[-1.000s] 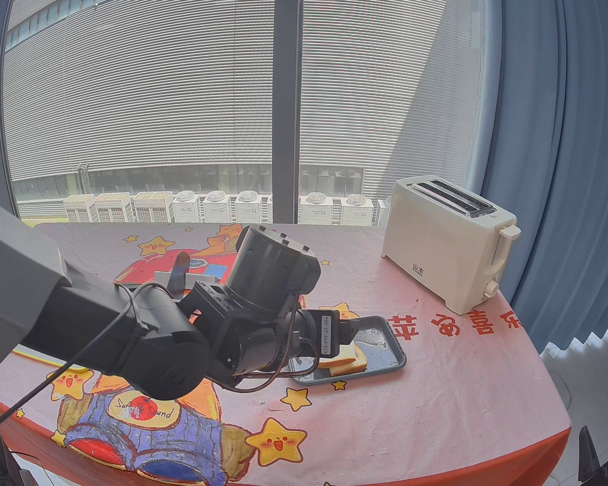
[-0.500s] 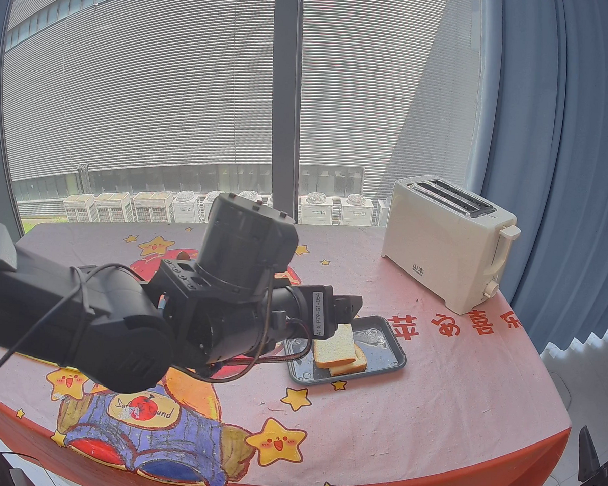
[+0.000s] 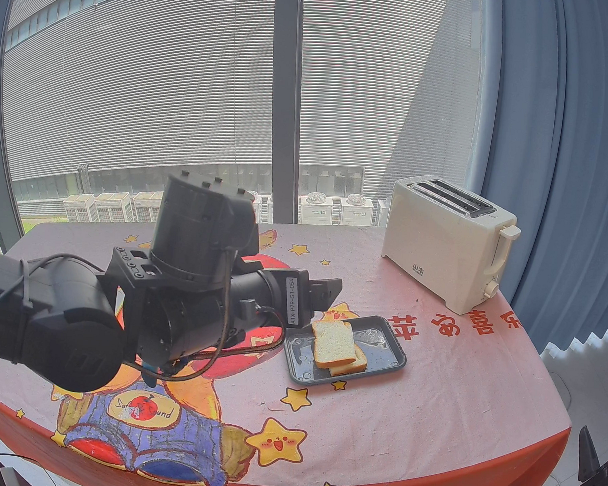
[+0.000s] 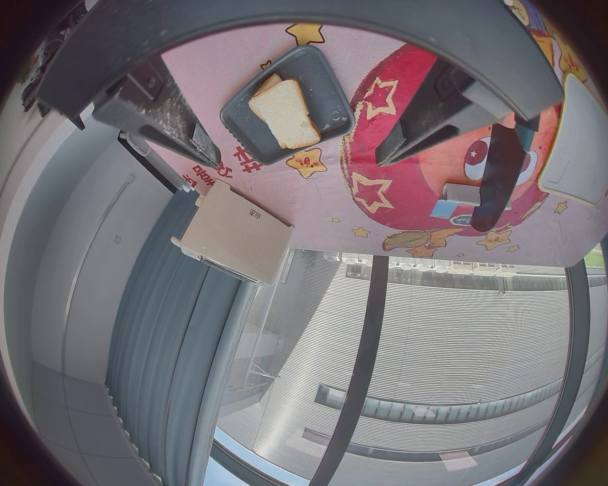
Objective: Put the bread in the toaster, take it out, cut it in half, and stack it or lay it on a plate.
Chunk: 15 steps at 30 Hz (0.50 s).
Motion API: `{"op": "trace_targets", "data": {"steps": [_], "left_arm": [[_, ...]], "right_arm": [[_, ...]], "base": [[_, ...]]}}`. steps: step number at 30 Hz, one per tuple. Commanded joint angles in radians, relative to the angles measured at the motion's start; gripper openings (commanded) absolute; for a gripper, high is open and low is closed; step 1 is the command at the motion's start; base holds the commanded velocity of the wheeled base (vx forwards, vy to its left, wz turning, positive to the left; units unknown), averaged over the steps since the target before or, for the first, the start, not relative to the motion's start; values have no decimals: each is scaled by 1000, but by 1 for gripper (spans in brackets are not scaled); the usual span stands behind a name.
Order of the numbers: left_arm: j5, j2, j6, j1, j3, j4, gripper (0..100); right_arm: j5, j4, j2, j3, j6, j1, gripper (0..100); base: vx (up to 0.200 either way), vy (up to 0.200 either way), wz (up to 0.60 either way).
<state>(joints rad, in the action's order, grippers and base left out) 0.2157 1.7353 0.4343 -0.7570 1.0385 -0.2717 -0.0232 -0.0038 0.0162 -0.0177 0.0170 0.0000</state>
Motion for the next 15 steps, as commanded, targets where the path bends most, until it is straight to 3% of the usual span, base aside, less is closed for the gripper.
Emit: {"op": "trace_targets", "data": {"steps": [1, 6, 7, 11, 15], "left_arm": [[4, -39, -2, 2, -5, -1, 100], [4, -60, -11, 36, -2, -1, 100], [2, -62, -31, 54, -5, -12, 100], [1, -65, -46, 74, -40, -78, 100], [-3, -66, -103, 139, -97, -199, 100]], "right_arm": [[0, -1, -16, 18, 1, 0, 100], [0, -1, -16, 18, 0, 0, 100], [0, -1, -16, 18, 0, 0, 100], [0, -1, -16, 18, 0, 0, 100], [0, -1, -16, 18, 0, 0, 100]], "base": [[0, 0, 0], [0, 0, 0], [0, 0, 0], [0, 0, 0], [0, 0, 0]]}}
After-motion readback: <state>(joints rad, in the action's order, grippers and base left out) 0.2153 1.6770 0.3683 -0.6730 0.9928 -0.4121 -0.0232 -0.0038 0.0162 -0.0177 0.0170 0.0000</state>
